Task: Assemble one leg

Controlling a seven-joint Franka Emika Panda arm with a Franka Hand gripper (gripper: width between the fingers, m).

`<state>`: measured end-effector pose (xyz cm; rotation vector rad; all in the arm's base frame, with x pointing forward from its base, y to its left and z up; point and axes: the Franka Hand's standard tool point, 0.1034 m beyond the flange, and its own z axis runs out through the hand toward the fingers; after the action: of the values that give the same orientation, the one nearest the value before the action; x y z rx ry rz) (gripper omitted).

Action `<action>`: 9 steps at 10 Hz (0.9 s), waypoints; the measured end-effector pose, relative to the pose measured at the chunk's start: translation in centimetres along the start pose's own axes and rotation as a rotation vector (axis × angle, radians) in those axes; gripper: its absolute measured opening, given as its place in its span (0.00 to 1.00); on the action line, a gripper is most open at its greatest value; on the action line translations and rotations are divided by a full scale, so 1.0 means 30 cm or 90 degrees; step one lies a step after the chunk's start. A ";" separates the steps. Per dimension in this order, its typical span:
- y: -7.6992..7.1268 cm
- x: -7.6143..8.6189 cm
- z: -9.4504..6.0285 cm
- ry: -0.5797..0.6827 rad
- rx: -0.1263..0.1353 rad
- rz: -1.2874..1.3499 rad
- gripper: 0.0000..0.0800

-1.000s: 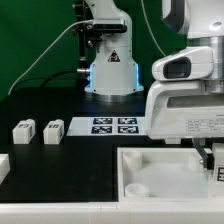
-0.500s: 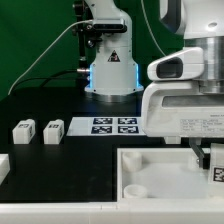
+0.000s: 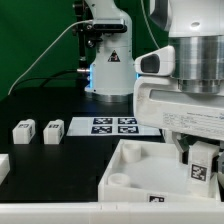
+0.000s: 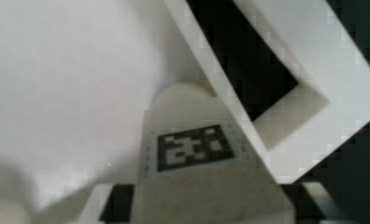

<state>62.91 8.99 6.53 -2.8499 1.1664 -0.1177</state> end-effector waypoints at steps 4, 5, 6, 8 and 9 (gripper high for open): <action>0.014 0.009 0.002 0.005 -0.003 0.010 0.64; 0.010 0.003 0.001 0.005 -0.002 0.008 0.64; 0.001 -0.008 -0.006 0.004 0.001 0.006 0.78; -0.001 -0.017 -0.033 0.003 0.006 0.006 0.81; -0.003 -0.016 -0.052 0.005 0.010 0.004 0.81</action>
Offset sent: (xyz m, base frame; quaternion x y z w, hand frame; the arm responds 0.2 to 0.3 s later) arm 0.0000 0.0000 0.0000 0.0000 0.0000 0.0000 1.0000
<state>62.50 9.36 8.06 -2.8344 1.1699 -0.1371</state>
